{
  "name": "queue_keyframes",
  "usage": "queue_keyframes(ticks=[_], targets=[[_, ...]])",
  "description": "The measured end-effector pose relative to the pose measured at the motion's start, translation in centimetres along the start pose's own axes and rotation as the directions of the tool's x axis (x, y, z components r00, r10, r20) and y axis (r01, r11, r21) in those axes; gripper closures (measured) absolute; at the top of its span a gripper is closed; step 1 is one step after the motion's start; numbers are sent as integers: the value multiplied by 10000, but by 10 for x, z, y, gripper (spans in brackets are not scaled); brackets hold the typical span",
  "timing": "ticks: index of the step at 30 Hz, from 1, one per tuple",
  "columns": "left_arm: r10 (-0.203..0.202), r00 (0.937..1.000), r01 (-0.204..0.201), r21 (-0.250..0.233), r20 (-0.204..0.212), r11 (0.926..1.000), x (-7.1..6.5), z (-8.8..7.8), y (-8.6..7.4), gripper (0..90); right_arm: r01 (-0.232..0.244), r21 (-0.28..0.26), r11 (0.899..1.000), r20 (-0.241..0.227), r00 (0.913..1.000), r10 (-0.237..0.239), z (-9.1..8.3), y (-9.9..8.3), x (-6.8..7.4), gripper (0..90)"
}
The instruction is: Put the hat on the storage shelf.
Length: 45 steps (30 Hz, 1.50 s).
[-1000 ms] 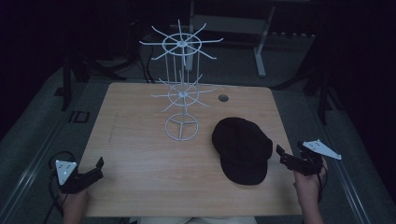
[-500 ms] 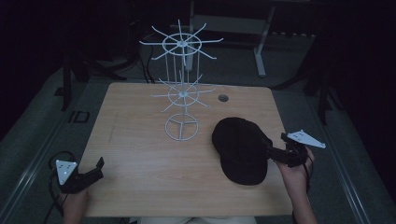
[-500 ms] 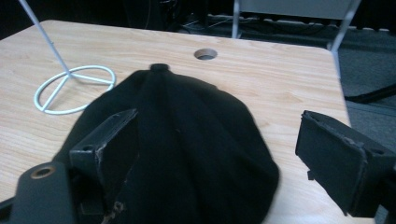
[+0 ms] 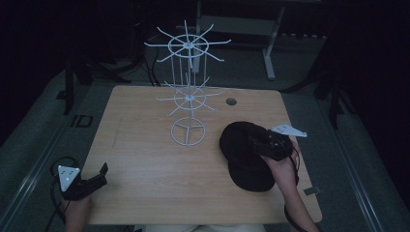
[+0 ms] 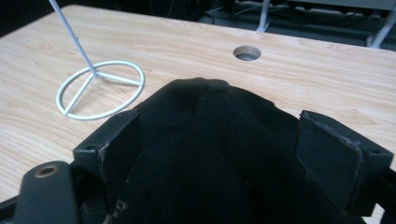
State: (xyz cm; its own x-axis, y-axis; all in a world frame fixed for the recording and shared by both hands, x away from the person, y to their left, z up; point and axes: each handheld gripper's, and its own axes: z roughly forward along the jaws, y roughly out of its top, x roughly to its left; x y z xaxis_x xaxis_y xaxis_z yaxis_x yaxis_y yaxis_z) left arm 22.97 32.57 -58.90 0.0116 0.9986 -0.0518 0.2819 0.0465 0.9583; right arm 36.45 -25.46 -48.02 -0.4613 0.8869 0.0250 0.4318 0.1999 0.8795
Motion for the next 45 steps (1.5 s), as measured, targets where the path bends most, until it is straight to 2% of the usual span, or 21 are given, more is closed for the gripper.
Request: queue_keyframes(ticks=[9,13,17,20,22,23,28,30,33,36,41,45], targets=[[14,10000,-14,2,59,10000,0,0,0,14,252,914,9955,173,9995,-269,37,10,1,177],[16,10000,-16,9,56,10000,0,0,0,15,142,1419,9898,90,9998,-156,50,8,-3,201],[13,10000,-13,18,54,10000,0,0,0,15,157,1766,9841,234,9995,-202,58,4,-3,233],[22,10000,-22,21,52,10000,0,0,0,14,223,2038,9788,480,9983,-327,63,4,-2,306],[19,10000,-19,31,49,10000,0,0,0,15,352,2254,9736,593,9970,-498,65,5,-1,439],[11,10000,-11,28,54,10000,0,0,0,14,350,2372,9708,661,9965,-521,67,5,0,466],[2,10000,-2,26,46,10000,0,0,0,15,686,2688,9607,564,9946,-868,68,4,3,781],[-2,10000,2,16,39,10000,0,0,0,15,611,2470,9671,505,9958,-758,65,3,2,825],[-13,10000,13,18,49,10000,0,0,0,14,547,2153,9750,443,9969,-657,60,2,2,835],[-14,10000,14,36,48,10000,0,0,0,15,668,1806,9813,466,9960,-764,54,4,2,837],[-29,10000,29,43,38,10000,0,0,0,15,756,1356,9879,457,9955,-824,41,10,4,840],[-41,10000,41,35,32,10000,0,0,0,15,778,1087,9910,281,9963,-813,32,12,4,841]])
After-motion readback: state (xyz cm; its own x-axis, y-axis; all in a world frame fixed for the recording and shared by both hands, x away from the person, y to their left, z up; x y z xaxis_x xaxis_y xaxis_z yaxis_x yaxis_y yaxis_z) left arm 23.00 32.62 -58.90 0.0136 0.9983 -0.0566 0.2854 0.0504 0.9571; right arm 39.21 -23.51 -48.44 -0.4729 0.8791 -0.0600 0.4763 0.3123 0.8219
